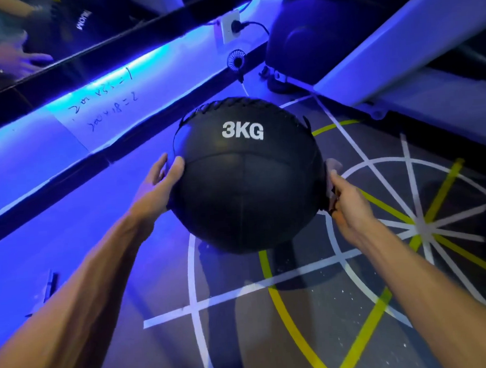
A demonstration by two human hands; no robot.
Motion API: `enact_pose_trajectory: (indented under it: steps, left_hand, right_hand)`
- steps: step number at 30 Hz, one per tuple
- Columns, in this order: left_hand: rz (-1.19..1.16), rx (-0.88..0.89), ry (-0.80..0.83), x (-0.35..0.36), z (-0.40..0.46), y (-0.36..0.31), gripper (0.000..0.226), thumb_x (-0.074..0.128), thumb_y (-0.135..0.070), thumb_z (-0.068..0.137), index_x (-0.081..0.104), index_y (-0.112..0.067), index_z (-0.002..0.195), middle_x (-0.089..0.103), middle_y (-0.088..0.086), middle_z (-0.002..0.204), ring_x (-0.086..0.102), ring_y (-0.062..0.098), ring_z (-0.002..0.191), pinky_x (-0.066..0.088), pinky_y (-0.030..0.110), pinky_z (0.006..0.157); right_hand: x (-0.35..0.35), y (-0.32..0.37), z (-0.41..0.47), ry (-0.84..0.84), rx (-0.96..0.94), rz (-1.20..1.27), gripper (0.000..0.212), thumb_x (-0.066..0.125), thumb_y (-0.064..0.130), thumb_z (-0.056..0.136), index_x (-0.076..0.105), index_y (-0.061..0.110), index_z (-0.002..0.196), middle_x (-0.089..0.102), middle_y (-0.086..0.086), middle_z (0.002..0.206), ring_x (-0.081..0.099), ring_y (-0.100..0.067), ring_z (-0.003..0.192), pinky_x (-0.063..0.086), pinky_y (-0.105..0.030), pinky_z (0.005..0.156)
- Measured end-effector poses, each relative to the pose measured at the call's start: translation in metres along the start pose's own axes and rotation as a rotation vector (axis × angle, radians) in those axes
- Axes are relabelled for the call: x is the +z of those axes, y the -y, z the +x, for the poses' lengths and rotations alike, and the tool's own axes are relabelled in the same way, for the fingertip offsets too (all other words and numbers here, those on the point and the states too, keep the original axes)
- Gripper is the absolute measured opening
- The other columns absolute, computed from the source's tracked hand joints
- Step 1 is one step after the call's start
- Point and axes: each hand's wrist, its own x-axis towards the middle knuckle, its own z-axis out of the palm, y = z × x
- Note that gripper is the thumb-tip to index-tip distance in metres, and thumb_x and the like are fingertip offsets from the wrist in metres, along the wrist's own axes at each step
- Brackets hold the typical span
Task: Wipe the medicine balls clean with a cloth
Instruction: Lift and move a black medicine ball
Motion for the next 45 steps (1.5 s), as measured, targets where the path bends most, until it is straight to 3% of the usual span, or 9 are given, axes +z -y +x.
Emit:
enact_pose_trajectory:
  steps: [3, 6, 12, 17, 20, 25, 31, 40, 45]
  left_hand:
    - [0.071, 0.0, -0.093, 0.016, 0.019, -0.022, 0.078, 0.054, -0.08, 0.085, 0.039, -0.045, 0.153, 0.048, -0.017, 0.151, 0.053, 0.011, 0.124, 0.049, 0.028, 0.072]
    - [0.124, -0.002, -0.117, 0.028, 0.036, -0.037, 0.08, 0.052, -0.084, 0.083, 0.04, -0.045, 0.152, 0.047, -0.014, 0.149, 0.05, 0.016, 0.122, 0.046, 0.033, 0.079]
    - [0.143, -0.009, -0.124, 0.037, 0.043, -0.047, 0.076, 0.056, -0.085, 0.08, 0.047, -0.044, 0.144, 0.053, -0.01, 0.138, 0.053, 0.017, 0.116, 0.043, 0.036, 0.084]
    - [0.08, 0.01, -0.053, 0.017, 0.014, -0.024, 0.085, 0.063, -0.091, 0.059, 0.051, -0.044, 0.129, 0.06, -0.012, 0.13, 0.059, 0.006, 0.106, 0.04, 0.027, 0.076]
    - [0.025, -0.043, -0.007, 0.005, 0.0, -0.004, 0.098, 0.06, -0.101, 0.047, 0.047, -0.045, 0.126, 0.064, -0.025, 0.117, 0.058, 0.021, 0.12, 0.042, 0.04, 0.088]
    - [-0.038, 0.014, 0.123, 0.026, -0.017, -0.013, 0.118, 0.069, -0.097, 0.045, 0.035, -0.056, 0.15, 0.047, -0.024, 0.153, 0.048, 0.012, 0.14, 0.044, 0.046, 0.102]
    - [-0.083, 0.189, 0.207, 0.079, -0.016, -0.07, 0.11, 0.079, -0.09, 0.03, 0.05, -0.059, 0.131, 0.055, -0.043, 0.123, 0.057, -0.027, 0.1, 0.05, 0.028, 0.092]
    - [-0.269, 0.227, 0.532, 0.254, 0.018, -0.098, 0.094, 0.082, -0.082, 0.051, 0.052, -0.053, 0.136, 0.065, -0.03, 0.129, 0.063, -0.007, 0.112, 0.055, 0.018, 0.079]
    - [0.051, 0.328, 0.497, 0.33, 0.044, -0.087, 0.061, 0.061, -0.051, 0.098, 0.037, -0.046, 0.153, 0.047, -0.018, 0.153, 0.041, 0.009, 0.146, 0.034, 0.04, 0.122]
  right_hand:
    - [-0.002, -0.002, 0.004, 0.012, -0.01, 0.064, 0.076, 0.077, 0.074, 0.063, 0.064, 0.017, 0.112, 0.046, -0.011, 0.096, 0.045, -0.024, 0.087, 0.037, -0.04, 0.085]
    - [-0.004, -0.004, 0.013, -0.013, -0.003, 0.084, 0.028, 0.051, 0.042, 0.105, 0.061, 0.023, 0.087, 0.061, 0.006, 0.068, 0.056, -0.004, 0.064, 0.046, -0.019, 0.067]
    - [-0.01, -0.013, 0.024, 0.006, -0.068, 0.08, 0.025, 0.059, 0.056, 0.092, 0.053, 0.035, 0.105, 0.052, 0.016, 0.097, 0.051, -0.001, 0.089, 0.041, -0.025, 0.086]
    - [-0.019, -0.01, -0.002, -0.082, -0.09, -0.004, 0.03, 0.047, 0.036, 0.108, 0.055, 0.025, 0.081, 0.057, 0.015, 0.058, 0.052, 0.003, 0.052, 0.04, -0.015, 0.051]
    - [-0.032, -0.011, -0.008, -0.046, -0.023, 0.028, 0.042, 0.041, 0.054, 0.105, 0.067, 0.022, 0.097, 0.071, 0.005, 0.076, 0.067, -0.012, 0.07, 0.049, -0.026, 0.06]
    - [-0.022, -0.001, -0.016, 0.02, 0.058, 0.11, 0.06, 0.059, 0.067, 0.092, 0.063, 0.028, 0.138, 0.065, 0.009, 0.138, 0.058, -0.014, 0.132, 0.044, -0.039, 0.111]
    - [-0.073, 0.033, -0.032, -0.133, -0.104, 0.197, 0.08, 0.074, 0.066, 0.076, 0.057, 0.028, 0.144, 0.063, 0.008, 0.141, 0.058, -0.011, 0.132, 0.041, -0.041, 0.115]
    - [-0.196, 0.119, -0.044, -0.547, -0.361, 0.006, 0.062, 0.065, 0.056, 0.092, 0.056, 0.026, 0.145, 0.063, 0.011, 0.141, 0.055, -0.007, 0.133, 0.039, -0.038, 0.116]
    - [-0.22, 0.111, -0.038, -0.72, -0.385, -0.745, 0.056, 0.062, 0.046, 0.097, 0.052, 0.017, 0.143, 0.059, -0.001, 0.138, 0.056, -0.022, 0.13, 0.038, -0.022, 0.096]
